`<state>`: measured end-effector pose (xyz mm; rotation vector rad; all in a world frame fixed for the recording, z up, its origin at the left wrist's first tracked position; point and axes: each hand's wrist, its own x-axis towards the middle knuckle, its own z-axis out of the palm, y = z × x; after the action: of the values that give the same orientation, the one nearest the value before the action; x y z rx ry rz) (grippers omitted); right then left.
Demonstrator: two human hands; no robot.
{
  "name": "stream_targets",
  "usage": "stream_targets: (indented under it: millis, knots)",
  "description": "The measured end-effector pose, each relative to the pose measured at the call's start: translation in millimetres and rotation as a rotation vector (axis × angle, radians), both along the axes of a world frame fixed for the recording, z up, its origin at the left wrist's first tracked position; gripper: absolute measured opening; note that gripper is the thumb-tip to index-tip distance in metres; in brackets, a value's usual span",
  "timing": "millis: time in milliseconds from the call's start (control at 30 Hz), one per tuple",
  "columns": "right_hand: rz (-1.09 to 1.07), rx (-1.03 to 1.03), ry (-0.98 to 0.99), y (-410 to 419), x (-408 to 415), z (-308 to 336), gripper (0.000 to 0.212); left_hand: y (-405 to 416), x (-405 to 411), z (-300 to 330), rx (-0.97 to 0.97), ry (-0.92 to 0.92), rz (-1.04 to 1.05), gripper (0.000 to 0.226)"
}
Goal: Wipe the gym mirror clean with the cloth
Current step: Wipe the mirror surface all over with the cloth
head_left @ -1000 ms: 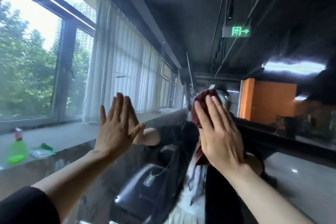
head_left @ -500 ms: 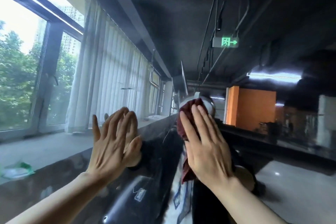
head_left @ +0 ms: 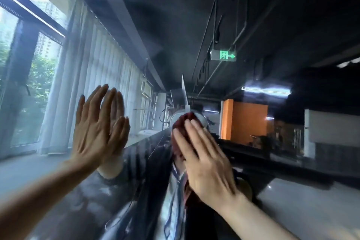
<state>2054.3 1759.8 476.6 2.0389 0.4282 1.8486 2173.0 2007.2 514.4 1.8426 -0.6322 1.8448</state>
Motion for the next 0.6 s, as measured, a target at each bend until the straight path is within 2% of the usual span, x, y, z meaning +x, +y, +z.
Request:
stream_targets:
  millis: [100,167,267,400,533,600]
  knots:
    - [0.027,0.532,-0.259,-44.2,-21.9,43.1,0.05,17.4,14.1,0.9,0.024,0.076,0.067,0.072]
    - [0.022,0.646,-0.313,-37.8,-22.6,65.9,0.05,15.4,16.3,-0.1,0.047,0.096,0.11,0.075]
    - [0.002,0.498,-0.241,16.6,7.7,73.2,0.053,13.5,13.1,-1.2,0.061,0.09,0.127,0.075]
    - [-0.014,0.172,-0.081,96.8,44.4,29.7,0.055,18.7,15.4,-2.4,0.09,0.08,0.116,0.075]
    - [-0.026,-0.202,0.109,94.9,45.1,-22.3,0.056,21.8,18.8,-3.2,0.107,0.048,0.096,0.073]
    - [-0.027,-0.273,0.152,80.0,38.6,-33.6,0.055,21.5,18.2,-3.2,0.092,0.049,0.083,0.073]
